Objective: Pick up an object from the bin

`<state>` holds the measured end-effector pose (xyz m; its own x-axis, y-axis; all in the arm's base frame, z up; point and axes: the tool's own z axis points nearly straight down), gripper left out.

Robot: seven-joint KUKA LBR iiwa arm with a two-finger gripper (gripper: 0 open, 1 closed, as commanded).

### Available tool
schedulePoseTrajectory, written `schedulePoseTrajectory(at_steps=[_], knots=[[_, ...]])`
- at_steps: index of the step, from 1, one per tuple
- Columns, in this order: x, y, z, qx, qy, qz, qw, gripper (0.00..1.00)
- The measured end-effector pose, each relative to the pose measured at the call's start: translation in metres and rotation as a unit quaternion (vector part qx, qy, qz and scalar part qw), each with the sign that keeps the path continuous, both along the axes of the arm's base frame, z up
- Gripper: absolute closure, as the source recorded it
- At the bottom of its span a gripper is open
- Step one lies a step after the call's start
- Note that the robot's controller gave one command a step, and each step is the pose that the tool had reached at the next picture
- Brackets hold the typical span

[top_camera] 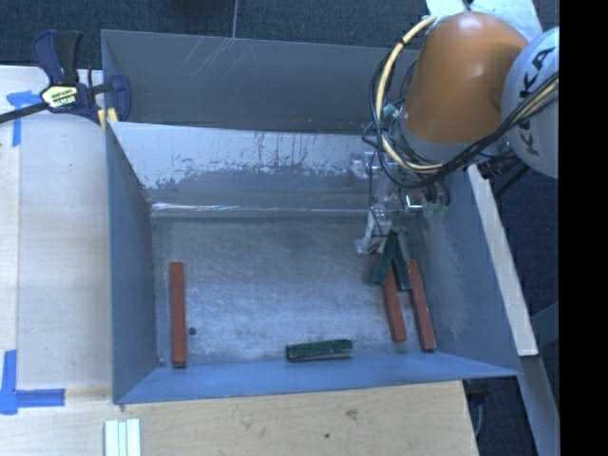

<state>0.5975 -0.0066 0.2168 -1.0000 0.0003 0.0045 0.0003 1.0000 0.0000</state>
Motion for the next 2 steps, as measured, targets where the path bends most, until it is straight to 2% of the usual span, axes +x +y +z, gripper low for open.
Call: schedulePoseTrajectory(at_steps=[1, 2], knots=[[-0.059, -0.049, -0.006, -0.001, -0.0021, -0.132, 0.9913, 0.00], [-0.109, -0.079, -0.150, -0.001, -0.0018, -0.166, 0.9861, 0.00]])
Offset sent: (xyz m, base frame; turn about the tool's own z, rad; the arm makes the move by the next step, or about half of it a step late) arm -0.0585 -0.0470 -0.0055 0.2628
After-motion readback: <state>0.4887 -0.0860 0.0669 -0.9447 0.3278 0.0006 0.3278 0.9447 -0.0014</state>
